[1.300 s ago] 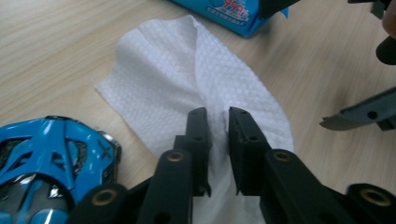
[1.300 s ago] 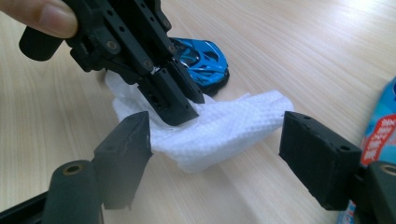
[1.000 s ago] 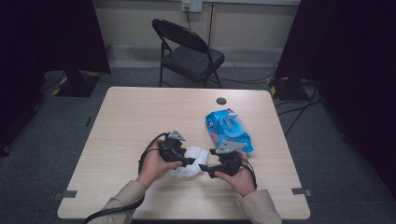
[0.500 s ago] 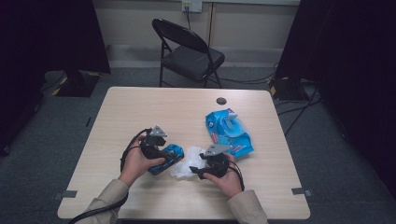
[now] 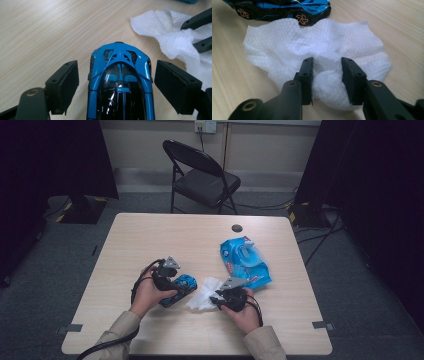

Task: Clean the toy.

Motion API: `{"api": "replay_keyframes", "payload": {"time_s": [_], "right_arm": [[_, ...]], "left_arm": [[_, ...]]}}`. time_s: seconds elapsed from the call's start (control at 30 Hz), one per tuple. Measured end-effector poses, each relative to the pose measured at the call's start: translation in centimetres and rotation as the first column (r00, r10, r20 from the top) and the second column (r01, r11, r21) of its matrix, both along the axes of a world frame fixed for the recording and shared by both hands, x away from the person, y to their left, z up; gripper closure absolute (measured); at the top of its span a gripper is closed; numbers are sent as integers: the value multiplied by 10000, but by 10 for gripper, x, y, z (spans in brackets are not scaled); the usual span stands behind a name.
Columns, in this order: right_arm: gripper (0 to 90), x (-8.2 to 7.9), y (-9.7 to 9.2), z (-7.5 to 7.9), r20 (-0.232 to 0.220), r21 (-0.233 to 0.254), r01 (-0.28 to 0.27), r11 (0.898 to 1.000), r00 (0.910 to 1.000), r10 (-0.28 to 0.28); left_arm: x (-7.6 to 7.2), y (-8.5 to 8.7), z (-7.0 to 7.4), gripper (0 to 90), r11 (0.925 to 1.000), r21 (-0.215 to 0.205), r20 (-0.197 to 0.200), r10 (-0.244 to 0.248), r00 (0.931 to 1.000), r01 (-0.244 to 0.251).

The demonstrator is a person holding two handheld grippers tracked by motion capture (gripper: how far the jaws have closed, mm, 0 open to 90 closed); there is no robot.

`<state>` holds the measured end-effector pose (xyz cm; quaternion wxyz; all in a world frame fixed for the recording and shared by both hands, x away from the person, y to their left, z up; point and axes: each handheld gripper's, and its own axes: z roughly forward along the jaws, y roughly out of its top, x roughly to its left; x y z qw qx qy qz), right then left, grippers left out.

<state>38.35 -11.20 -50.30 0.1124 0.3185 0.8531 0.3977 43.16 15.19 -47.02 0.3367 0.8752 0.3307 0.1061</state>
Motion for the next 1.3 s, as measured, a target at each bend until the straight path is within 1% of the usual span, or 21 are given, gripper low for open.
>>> {"api": "replay_keyframes", "payload": {"time_s": [0.03, 0.1, 0.13, 0.2, 0.3, 0.33, 0.43, 0.47, 0.5, 0.53, 0.57, 0.6, 0.63, 0.67, 0.83, 0.87, 0.93, 0.97, 1.0, 1.03, 1.3], "right_arm": [[680, 0, -2, 0, -26, 51, 29, 10000, 10000, -28], [700, 0, -4, 0, -174, 106, 143, 9998, 9997, -141], [708, 0, -6, 0, -221, 156, 161, 9997, 9996, -158], [717, 1, -8, 0, -295, 282, 222, 9994, 9993, -214], [718, 1, -9, -1, -301, 367, 251, 9990, 9993, -240], [718, 1, -9, -1, -303, 382, 252, 9990, 9993, -241], [723, 1, -10, -2, -344, 535, 296, 9981, 9990, -278], [724, 1, -11, -2, -356, 603, 317, 9977, 9989, -296], [725, 1, -11, -3, -378, 685, 323, 9971, 9988, -297], [726, 1, -12, -3, -425, 761, 358, 9965, 9986, -326], [729, 1, -13, -3, -453, 801, 387, 9960, 9984, -352], [730, 1, -13, -4, -422, 790, 374, 9962, 9985, -341], [730, 1, -12, -3, -390, 758, 348, 9965, 9987, -319], [731, 1, -12, -3, -377, 732, 348, 9967, 9988, -321], [731, 1, -12, -3, -330, 701, 352, 9969, 9989, -330], [731, 1, -12, -3, -316, 694, 346, 9970, 9990, -325], [731, 0, -12, -3, -311, 691, 349, 9970, 9990, -328], [731, 0, -12, -3, -315, 690, 353, 9970, 9990, -332], [731, 0, -12, -3, -314, 687, 354, 9970, 9990, -333], [731, 0, -12, -3, -314, 687, 355, 9970, 9989, -334], [731, 1, -12, -3, -345, 714, 356, 9968, 9989, -332]], "left_arm": [[2, 0, 0, 195, 9999, 97, -44, -48, 10000, 49], [4, -2, -3, 195, 10000, -41, -130, 36, 9999, -37], [4, -3, -3, 195, 10000, -64, -62, 21, 10000, -21], [5, -5, -6, 185, 9999, -153, -226, 52, 9997, -55], [6, -6, -8, 170, 10000, -35, -390, 4, 9992, -6], [7, -7, -10, 173, 10000, -71, -340, 21, 9994, -24], [7, -9, -13, 173, 9999, 125, -369, -19, 9993, 23], [7, -11, -15, 166, 10000, 48, -400, 81, 9992, -79], [8, -11, -16, 170, 9999, 151, -464, 29, 9989, -22], [8, -12, -17, 170, 9997, 228, -349, 34, 9994, -26], [8, -14, -18, 173, 9998, 168, -411, 61, 9991, -54], [8, -15, -18, 180, 9998, 215, -360, 68, 9993, -60], [8, -16, -18, 180, 9994, 319, -452, 123, 9989, -108], [9, -17, -19, 180, 9992, 396, -340, 94, 9994, -80], [11, -19, -20, 178, 9990, 435, -412, 156, 9990, -138], [11, -20, -20, 184, 9991, 411, -506, 124, 9986, -104], [12, -22, -21, 183, 9982, 593, -391, 105, 9992, -82], [11, -23, -21, 196, 9988, 471, -435, 175, 9989, -154], [11, -23, -21, 215, 9993, 378, -420, 67, 9991, -51], [11, -24, -21, 235, 9992, 403, -391, 37, 9992, -21], [11, -24, -19, 242, 9982, 602, -580, 41, 9983, -6]]}}
